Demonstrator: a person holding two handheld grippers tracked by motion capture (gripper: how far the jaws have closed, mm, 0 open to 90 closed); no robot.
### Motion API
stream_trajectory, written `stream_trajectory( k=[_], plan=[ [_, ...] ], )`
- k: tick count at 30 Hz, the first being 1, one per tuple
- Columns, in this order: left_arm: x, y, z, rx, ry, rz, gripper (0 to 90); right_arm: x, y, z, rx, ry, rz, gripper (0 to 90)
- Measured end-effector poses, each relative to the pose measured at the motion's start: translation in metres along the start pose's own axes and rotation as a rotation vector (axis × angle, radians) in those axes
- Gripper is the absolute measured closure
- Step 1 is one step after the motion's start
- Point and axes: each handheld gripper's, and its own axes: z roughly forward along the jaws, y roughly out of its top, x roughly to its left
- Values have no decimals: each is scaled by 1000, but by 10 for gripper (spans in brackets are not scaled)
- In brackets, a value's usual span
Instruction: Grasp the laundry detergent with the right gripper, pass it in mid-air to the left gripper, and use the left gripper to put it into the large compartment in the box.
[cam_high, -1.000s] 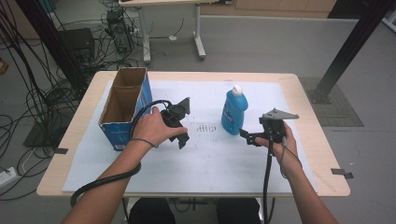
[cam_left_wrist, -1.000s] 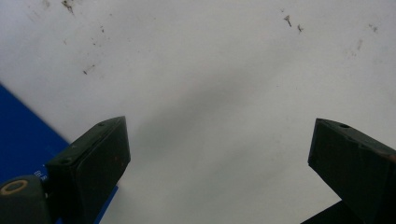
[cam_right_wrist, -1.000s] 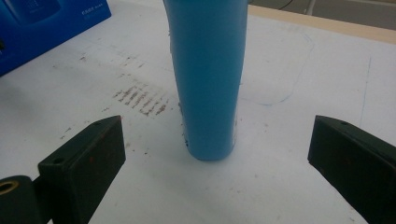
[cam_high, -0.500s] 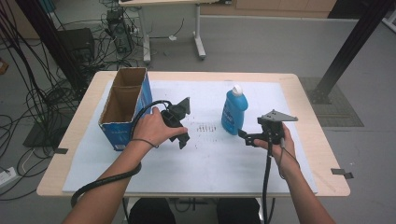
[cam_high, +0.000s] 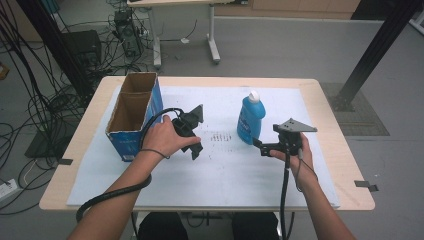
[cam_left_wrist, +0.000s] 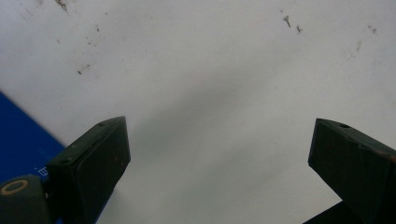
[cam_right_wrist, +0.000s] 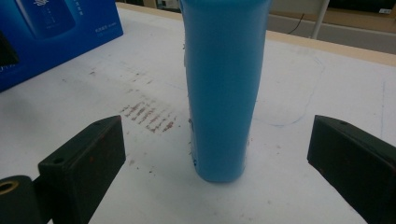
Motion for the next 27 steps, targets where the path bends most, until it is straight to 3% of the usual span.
stream_trajectory(
  k=[10,27],
  plan=[
    [-1,1,0,2,0,4,59,0,-9,6,-23,11,8,40],
    [-1,-1,-3,-14,-5,6,60,0,-11,21,-9,0,15,47]
  ],
)
